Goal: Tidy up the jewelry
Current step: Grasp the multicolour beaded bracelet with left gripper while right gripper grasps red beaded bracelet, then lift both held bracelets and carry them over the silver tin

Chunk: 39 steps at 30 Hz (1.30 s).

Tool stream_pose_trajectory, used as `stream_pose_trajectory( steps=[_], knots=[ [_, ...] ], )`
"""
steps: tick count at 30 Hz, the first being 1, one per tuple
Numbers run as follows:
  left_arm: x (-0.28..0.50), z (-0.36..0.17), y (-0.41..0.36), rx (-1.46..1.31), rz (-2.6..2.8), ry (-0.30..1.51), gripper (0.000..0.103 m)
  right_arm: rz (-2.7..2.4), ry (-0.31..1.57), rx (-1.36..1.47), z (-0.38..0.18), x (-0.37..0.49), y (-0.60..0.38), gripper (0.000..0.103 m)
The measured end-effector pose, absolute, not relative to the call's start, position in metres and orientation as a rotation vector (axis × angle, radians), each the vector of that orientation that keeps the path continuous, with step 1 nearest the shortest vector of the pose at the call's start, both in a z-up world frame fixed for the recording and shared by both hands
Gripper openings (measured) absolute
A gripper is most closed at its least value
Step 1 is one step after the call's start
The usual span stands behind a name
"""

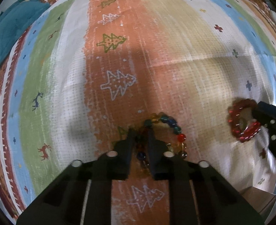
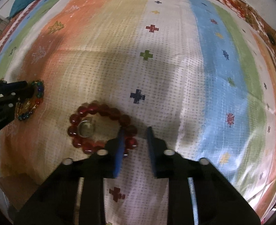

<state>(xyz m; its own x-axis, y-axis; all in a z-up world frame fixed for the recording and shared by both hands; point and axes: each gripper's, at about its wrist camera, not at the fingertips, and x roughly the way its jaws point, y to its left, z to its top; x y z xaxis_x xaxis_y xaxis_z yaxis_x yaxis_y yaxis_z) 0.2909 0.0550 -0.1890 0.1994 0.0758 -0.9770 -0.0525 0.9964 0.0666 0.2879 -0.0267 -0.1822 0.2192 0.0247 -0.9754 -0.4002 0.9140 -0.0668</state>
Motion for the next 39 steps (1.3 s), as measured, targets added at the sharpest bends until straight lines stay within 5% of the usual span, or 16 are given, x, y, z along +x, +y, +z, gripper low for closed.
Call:
stream_pose_trajectory(
  steps=[39],
  knots=[
    [0.251,-0.099,0.040,-0.078,-0.024,1.218,0.009,0.417,1.210,-0.135,-0.107,0.257,-0.054,0.014]
  ],
)
